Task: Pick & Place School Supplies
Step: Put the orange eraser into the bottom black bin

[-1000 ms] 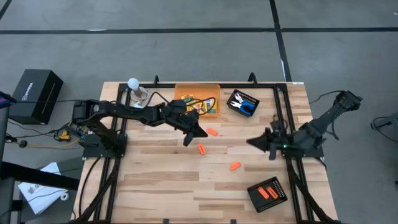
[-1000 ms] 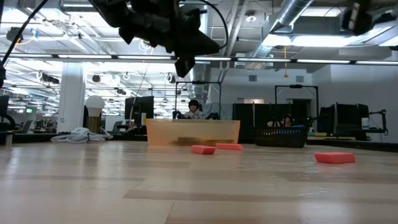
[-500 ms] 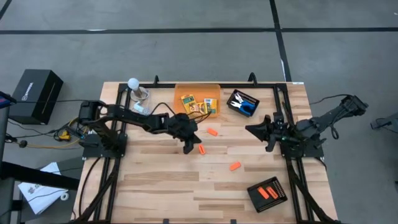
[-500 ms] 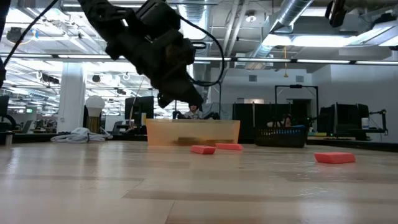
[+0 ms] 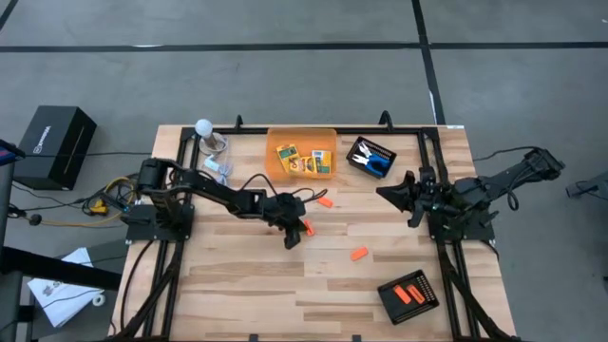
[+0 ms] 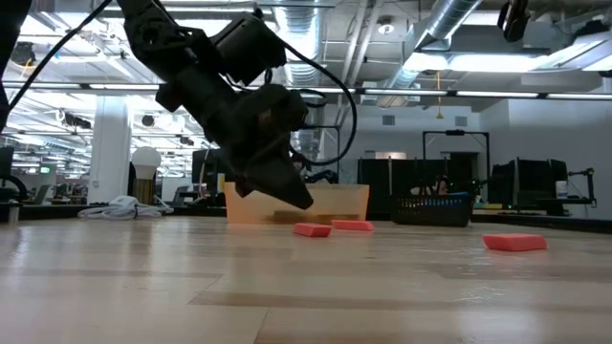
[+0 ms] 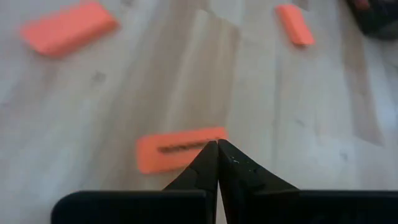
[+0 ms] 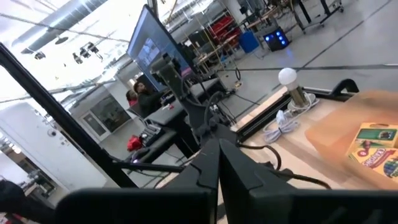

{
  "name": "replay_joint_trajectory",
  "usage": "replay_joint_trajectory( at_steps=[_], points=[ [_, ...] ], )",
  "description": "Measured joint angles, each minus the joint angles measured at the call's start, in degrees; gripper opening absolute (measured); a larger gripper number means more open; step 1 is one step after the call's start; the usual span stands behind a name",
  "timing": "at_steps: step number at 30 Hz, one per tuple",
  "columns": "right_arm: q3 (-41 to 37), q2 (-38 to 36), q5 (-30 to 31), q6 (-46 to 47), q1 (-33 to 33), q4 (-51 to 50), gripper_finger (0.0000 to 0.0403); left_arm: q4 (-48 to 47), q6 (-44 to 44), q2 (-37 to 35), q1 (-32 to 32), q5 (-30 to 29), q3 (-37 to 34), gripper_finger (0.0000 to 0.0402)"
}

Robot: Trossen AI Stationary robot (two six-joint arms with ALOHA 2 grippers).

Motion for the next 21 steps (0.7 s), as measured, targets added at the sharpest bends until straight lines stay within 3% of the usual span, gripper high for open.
replay_joint_trajectory(
  at_steps=[21],
  points=[
    [0.0,-2.1,0.0,-1.4,0.0,-1.0,0.0,1.3,-0.2,0.0,1.3,0.0,0.0,0.0]
  ],
)
